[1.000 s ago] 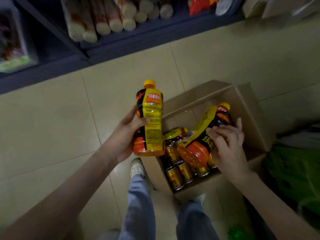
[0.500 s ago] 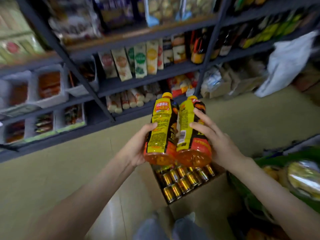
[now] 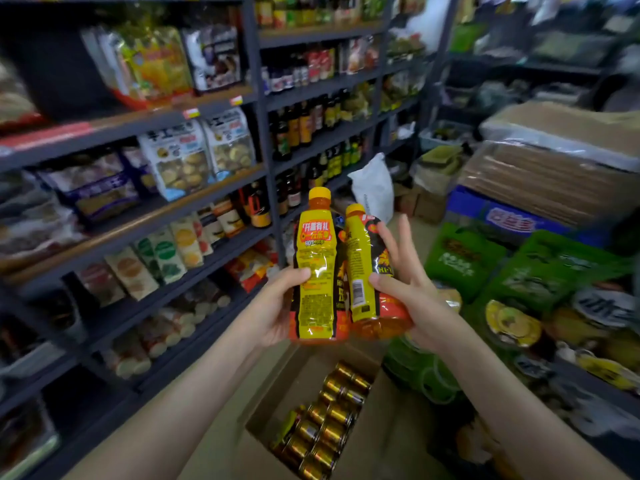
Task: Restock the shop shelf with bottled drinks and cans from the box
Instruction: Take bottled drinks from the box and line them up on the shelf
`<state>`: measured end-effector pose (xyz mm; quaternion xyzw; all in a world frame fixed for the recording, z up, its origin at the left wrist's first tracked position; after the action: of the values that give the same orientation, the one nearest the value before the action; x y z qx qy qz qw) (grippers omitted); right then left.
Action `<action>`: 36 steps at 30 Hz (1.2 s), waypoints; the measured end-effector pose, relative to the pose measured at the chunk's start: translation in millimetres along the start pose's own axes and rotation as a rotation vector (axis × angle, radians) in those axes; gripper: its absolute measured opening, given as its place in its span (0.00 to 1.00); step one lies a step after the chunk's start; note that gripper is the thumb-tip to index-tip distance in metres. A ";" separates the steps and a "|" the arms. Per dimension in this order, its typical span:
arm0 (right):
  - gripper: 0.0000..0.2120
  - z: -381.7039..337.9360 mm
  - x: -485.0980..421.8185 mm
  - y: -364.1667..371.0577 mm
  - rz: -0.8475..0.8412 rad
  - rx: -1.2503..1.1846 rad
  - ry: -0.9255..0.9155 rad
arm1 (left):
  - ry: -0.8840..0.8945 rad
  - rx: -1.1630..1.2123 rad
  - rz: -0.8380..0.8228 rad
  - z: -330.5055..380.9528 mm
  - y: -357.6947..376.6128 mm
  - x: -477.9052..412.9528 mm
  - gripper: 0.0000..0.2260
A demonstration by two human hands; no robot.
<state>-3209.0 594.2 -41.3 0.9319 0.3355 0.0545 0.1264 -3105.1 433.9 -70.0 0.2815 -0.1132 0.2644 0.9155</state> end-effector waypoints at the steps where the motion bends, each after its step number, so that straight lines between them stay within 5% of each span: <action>1: 0.50 -9.6 10.3 -8.1 0.053 0.011 -0.022 | 0.011 -0.021 -0.035 0.0 10.9 3.0 0.33; 5: 0.55 -51.5 50.9 -42.0 0.217 -0.016 -0.021 | 0.078 -0.093 -0.189 5.9 69.7 18.7 0.41; 9: 0.35 -96.6 92.3 -79.3 0.225 -0.034 -0.024 | 0.160 -0.144 -0.363 9.9 140.5 40.8 0.41; 12: 0.31 -132.7 129.8 -114.4 0.303 -0.060 -0.124 | 0.194 -0.154 -0.496 2.9 195.5 61.5 0.35; 16: 0.34 -177.9 196.0 -170.2 0.422 0.008 -0.306 | 0.251 -0.166 -0.636 -20.2 280.4 99.3 0.27; 20: 0.38 -222.7 278.2 -236.2 0.568 0.108 -0.514 | 0.285 -0.172 -0.702 -51.7 380.1 146.6 0.31; 24: 0.45 -270.7 356.9 -299.8 0.678 0.299 -0.698 | 0.341 -0.164 -0.724 -83.4 481.5 195.9 0.15; 30: 0.49 -336.6 434.4 -374.0 0.793 0.522 -0.873 | 0.395 -0.180 -0.735 -115.1 595.5 243.6 0.18; 36: 0.48 -369.9 461.0 -444.1 1.037 0.486 -1.053 | 0.497 -0.142 -0.776 -121.4 669.8 260.6 0.14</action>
<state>-3195.1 1292.4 201.6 0.8745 -0.2452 -0.4180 0.0195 -3247.3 1083.3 228.9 0.1676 0.2055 -0.0466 0.9631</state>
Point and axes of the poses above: each hand's wrist, its own x-axis away from the middle knuckle, its own y-axis out of the palm, z = x × y, the point moved 2 cm from there along -x, towards the middle knuckle, and after that the axes turned 15 degrees about z, right-handed, at the moved point
